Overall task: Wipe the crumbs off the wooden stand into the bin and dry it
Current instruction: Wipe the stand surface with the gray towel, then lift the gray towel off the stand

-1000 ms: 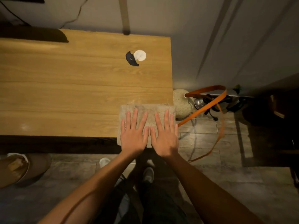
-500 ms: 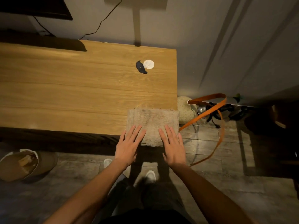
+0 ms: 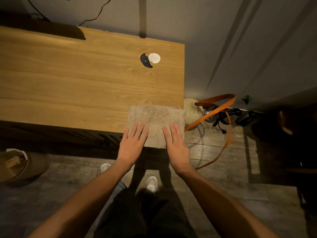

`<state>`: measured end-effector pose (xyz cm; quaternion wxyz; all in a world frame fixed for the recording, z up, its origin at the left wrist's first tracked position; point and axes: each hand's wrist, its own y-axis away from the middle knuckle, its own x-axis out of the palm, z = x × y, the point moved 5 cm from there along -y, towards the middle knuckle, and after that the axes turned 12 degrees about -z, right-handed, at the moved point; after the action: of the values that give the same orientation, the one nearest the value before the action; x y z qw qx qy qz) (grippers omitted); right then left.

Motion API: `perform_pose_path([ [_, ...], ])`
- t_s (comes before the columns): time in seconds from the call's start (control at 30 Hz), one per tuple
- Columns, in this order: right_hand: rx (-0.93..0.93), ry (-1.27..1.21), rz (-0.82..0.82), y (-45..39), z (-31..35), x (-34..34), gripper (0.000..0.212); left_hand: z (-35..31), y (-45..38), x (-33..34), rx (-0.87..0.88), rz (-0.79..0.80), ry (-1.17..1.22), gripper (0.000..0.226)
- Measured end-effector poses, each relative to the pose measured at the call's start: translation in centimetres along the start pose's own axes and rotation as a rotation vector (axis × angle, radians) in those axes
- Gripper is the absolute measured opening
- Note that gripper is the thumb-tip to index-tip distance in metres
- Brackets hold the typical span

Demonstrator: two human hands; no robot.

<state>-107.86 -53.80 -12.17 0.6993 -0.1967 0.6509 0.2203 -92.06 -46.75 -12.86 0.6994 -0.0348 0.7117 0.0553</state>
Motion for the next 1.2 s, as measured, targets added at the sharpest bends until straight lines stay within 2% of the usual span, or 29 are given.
perform_pose_path([
  [0.17, 0.031, -0.088, 0.093, 0.2, 0.6, -2.2, 0.095, 0.5, 0.8, -2.9, -0.018, 0.014, 0.170, 0.082],
  [0.3, -0.033, -0.141, 0.136, 0.4, 0.4, -4.3, 0.075, 2.0, 1.2, -5.3, 0.052, 0.114, 0.241, 0.074],
  [0.4, -0.058, -0.222, 0.140, 0.5, -0.1, -5.7, 0.057, 3.6, 2.2, -6.8, 0.033, 0.072, 0.344, 0.058],
  [0.5, -0.114, -0.282, 0.259, 1.0, 0.3, -6.9, 0.049, 5.4, 4.4, -8.3, -0.004, 0.059, 0.438, 0.044],
  [0.6, -0.199, -0.364, 0.284, 0.2, 1.6, -9.3, 0.044, 8.0, 6.7, -9.9, -0.124, 0.018, 0.569, 0.037],
  [0.7, -0.239, -0.477, 0.183, -1.8, 3.7, -12.4, 0.038, 11.7, 8.6, -12.4, -0.306, -0.135, 0.777, 0.033],
  [0.83, -0.282, -0.636, 0.185, -4.8, 8.7, -14.8, 0.031, 17.5, 11.9, -15.6, -0.464, -0.262, 0.887, 0.033],
  [1.0, -0.390, -0.808, 0.272, -8.1, 18.4, -15.9, 0.017, 25.5, 18.0, -16.9, -0.660, -0.299, 0.914, 0.031],
  [1.2, -0.540, -0.854, 0.356, -10.8, 31.3, -15.6, 0.014, 34.7, 26.6, -17.6, -0.850, -0.431, 0.955, 0.029],
])
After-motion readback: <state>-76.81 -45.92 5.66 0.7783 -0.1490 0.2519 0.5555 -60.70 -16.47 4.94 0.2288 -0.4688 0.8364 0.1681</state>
